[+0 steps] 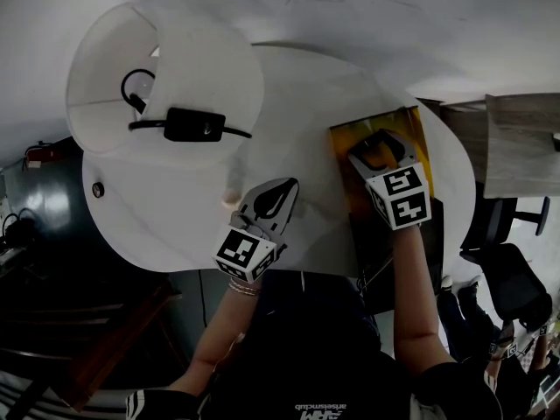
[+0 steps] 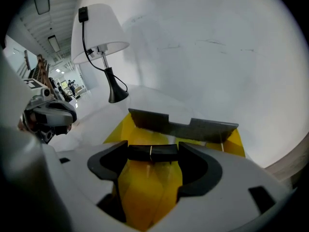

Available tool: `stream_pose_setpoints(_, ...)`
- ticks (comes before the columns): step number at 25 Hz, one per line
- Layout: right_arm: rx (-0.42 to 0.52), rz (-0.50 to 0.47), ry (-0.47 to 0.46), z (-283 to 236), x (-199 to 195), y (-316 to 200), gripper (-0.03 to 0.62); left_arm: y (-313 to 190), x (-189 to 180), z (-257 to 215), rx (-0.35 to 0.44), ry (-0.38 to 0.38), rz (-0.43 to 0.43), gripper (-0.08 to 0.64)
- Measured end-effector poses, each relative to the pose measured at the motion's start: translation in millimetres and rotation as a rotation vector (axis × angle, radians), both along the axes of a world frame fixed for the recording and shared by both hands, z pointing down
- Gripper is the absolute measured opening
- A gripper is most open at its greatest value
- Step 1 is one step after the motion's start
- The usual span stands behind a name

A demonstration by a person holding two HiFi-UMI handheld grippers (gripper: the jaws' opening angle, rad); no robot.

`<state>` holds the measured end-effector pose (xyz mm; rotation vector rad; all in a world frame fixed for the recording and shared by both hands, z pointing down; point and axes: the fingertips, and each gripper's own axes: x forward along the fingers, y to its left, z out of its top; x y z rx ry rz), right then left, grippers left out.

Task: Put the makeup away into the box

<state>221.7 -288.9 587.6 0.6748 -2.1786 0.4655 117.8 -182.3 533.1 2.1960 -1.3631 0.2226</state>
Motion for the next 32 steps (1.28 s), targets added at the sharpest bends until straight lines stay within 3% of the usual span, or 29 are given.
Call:
stream_pose_setpoints(15, -0.004, -0.035, -0.013, 1, -10, -1, 0.342, -1, 5, -8, 0.008, -0.006, 0.010, 0.017)
stream_pose_setpoints(32, 0.178, 0.018, -0.104, -82, 0, 23, 0.342, 24, 1, -51, 0.102, -0.039, 0.027, 0.017)
